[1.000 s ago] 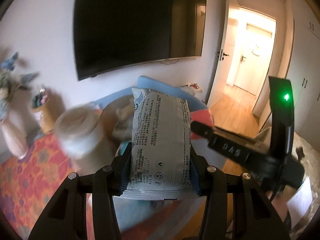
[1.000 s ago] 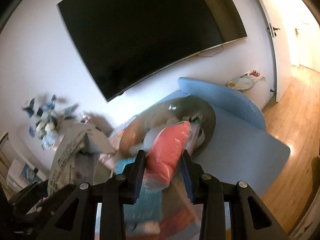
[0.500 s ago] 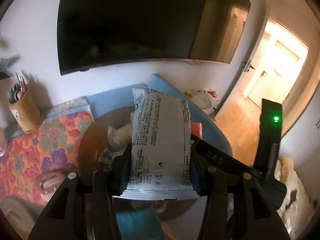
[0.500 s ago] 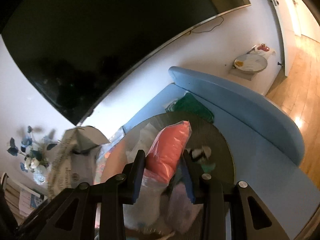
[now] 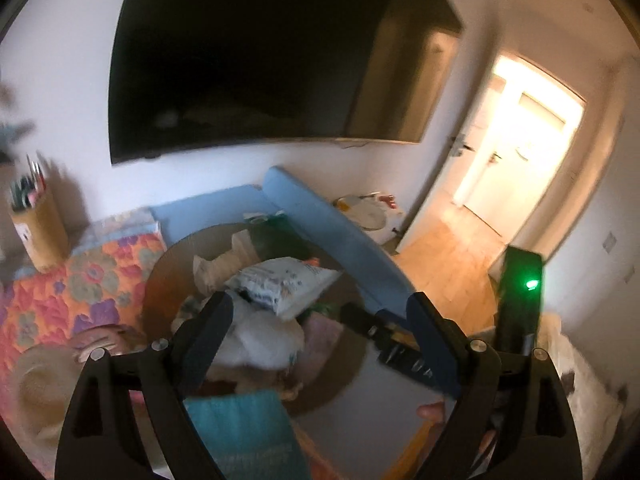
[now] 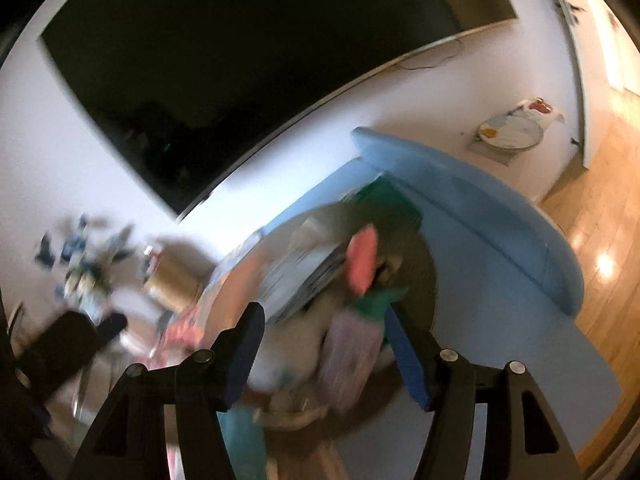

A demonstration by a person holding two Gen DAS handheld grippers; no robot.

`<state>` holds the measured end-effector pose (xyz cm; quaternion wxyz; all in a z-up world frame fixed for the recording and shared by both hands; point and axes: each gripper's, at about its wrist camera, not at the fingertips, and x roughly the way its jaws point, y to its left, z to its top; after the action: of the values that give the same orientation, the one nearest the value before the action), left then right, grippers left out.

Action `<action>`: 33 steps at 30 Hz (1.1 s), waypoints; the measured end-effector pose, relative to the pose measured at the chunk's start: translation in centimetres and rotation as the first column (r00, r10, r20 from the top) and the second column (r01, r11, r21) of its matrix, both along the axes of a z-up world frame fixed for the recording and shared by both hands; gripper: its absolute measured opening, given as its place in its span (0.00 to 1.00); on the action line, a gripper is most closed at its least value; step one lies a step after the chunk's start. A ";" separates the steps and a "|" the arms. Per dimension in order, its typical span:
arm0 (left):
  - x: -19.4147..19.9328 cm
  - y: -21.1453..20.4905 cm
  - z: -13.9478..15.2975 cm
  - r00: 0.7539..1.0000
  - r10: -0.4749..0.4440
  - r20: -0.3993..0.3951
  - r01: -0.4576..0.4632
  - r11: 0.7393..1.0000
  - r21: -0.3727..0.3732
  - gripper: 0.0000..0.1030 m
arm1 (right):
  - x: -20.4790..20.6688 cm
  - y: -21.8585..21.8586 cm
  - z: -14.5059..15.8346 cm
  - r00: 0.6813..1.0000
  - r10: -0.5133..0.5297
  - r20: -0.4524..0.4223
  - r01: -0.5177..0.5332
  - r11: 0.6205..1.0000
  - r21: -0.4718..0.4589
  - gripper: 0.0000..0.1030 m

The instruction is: Organize soft objects

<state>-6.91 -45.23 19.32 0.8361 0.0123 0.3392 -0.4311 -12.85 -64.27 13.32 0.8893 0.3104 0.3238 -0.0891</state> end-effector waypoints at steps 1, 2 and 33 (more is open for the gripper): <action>-1.0 0.9 0.6 1.000 -0.019 0.010 0.019 1.000 -0.007 0.85 | -1.0 1.1 0.1 1.000 0.017 -0.001 -0.017 1.000 -0.016 0.59; -2.0 2.1 1.3 0.999 -0.039 0.014 0.039 0.999 -0.017 0.85 | -1.8 1.8 0.1 1.000 0.029 -0.002 -0.029 0.999 -0.024 0.59; -1.1 37.4 -4.1 0.757 0.567 0.323 -0.636 0.753 0.168 1.00 | 1.3 34.7 -1.0 0.879 0.475 -0.046 -0.476 0.864 -0.165 0.79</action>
<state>-8.00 -7.81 15.23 0.9568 0.0690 0.2704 -0.0814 -11.55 -29.62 12.30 0.9066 0.1433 0.3830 0.1045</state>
